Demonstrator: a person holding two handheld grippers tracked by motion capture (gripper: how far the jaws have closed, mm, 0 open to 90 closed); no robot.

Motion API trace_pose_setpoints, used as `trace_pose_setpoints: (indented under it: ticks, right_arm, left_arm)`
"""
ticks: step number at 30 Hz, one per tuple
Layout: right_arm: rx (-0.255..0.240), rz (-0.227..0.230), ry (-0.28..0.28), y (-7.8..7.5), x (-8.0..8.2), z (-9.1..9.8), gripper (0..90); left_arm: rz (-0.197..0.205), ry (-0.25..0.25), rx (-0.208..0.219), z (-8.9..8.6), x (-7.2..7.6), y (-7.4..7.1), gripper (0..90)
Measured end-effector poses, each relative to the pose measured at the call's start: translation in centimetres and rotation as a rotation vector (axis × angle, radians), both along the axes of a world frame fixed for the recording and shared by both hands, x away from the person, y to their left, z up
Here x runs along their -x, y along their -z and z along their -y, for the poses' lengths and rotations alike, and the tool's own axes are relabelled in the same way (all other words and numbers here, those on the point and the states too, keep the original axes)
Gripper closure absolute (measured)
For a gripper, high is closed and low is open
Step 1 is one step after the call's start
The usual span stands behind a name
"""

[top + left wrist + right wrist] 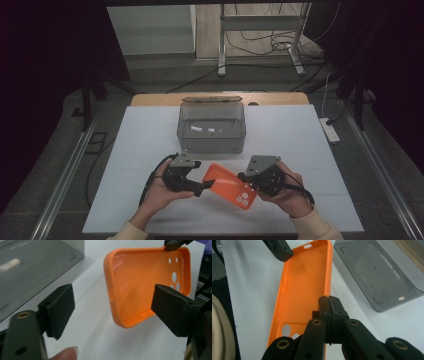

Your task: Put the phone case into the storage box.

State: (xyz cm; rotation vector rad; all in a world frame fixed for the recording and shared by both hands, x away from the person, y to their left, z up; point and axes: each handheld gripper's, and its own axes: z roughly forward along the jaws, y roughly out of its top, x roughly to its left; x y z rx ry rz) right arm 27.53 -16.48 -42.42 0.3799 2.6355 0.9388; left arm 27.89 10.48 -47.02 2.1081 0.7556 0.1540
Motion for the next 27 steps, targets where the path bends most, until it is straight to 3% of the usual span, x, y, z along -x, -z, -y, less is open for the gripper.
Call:
trace_pose_setpoints:
  ticks: [8, 14, 21, 27]
  right_arm:
    - [0.004, 0.001, -0.008, 0.07, 0.03, -0.08, 89.5]
    - [0.004, 0.002, -0.006, 0.06, 0.05, -0.09, 89.5]
    - [0.004, 0.0, -0.016, 0.02, 0.14, -0.17, 89.6]
    - [0.0, 0.011, -0.016, -0.1, 0.13, -0.07, 89.5]
  left_arm:
    - [-0.013, 0.007, 0.002, 0.4, -0.38, 0.27, 22.8]
    - [-0.026, 0.027, 0.012, 0.7, -0.5, 0.51, 30.2]
    - [-0.075, 0.068, 0.047, 0.49, -0.81, 0.58, 56.4]
    - [-0.096, 0.064, 0.066, -0.05, -1.03, 0.59, 74.1]
